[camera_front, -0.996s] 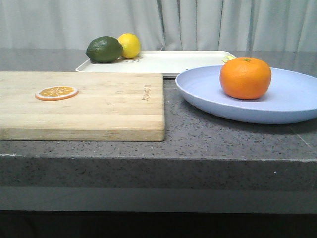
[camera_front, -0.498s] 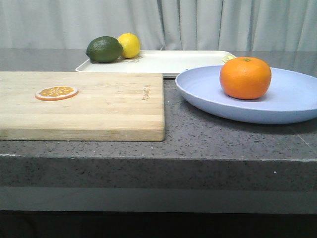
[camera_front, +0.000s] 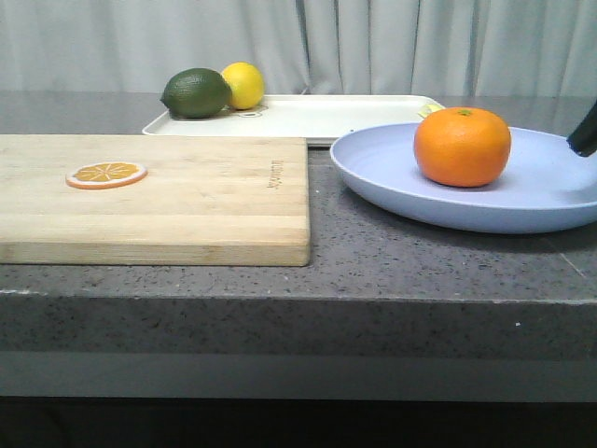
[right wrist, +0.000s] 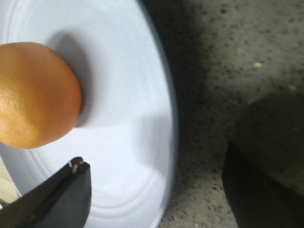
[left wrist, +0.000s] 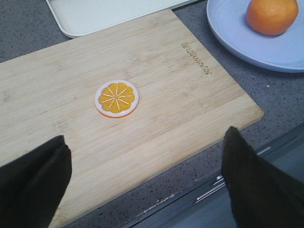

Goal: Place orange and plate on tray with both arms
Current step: 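Pinch the plate rim with the right gripper and tilt it up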

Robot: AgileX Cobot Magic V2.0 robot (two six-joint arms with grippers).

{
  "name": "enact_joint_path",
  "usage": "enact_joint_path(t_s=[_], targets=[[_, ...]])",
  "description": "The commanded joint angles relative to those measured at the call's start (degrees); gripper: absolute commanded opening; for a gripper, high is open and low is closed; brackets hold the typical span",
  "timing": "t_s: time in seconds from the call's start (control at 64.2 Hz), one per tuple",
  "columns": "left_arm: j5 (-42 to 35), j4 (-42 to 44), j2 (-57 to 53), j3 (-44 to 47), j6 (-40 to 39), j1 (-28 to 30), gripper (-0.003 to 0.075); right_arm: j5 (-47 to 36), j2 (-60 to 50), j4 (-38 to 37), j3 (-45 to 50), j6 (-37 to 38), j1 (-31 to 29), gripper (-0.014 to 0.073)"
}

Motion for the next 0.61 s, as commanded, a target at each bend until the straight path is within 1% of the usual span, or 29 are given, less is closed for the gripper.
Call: enact_joint_path(t_s=[0.0,0.078,0.125,0.202,0.265,0.374,0.514,0.592], targets=[[-3.82,0.0,-0.16,-1.57,-0.45,0.01,0.062,-0.47,-1.27,4.57,-1.53,-1.57,0.96,0.0583],[-3.82,0.0,-0.16,-1.57,-0.45,0.01,0.062,-1.31,-1.01,4.63,-1.53,-1.57,1.53,0.0581],[-3.82,0.0,-0.16,-1.57,-0.45,0.01,0.062,-1.47,-0.93,4.63,-1.53,-1.57,1.58,0.0566],[-3.82,0.0,-0.16,-1.57,-0.45,0.01,0.062,-1.61,-0.93,4.63,-1.53,-1.57,1.6,0.0492],[-3.82,0.0,-0.16,-1.57,-0.45,0.01,0.062,-1.84,-0.93,4.63,-1.53,-1.57,1.6,0.0407],[-3.82,0.0,-0.16,-1.57,-0.45,0.01,0.062,-2.08,-0.93,4.63,-1.53,-1.57,1.6,0.0286],[-3.82,0.0,-0.16,-1.57,-0.45,0.01,0.062,-2.65,-0.93,4.63,-1.53,-1.57,1.6,0.0169],[-3.82,0.0,-0.16,-1.57,-0.45,0.01,0.062,-3.21,-0.93,4.63,-1.53,-1.57,1.6,0.0125]])
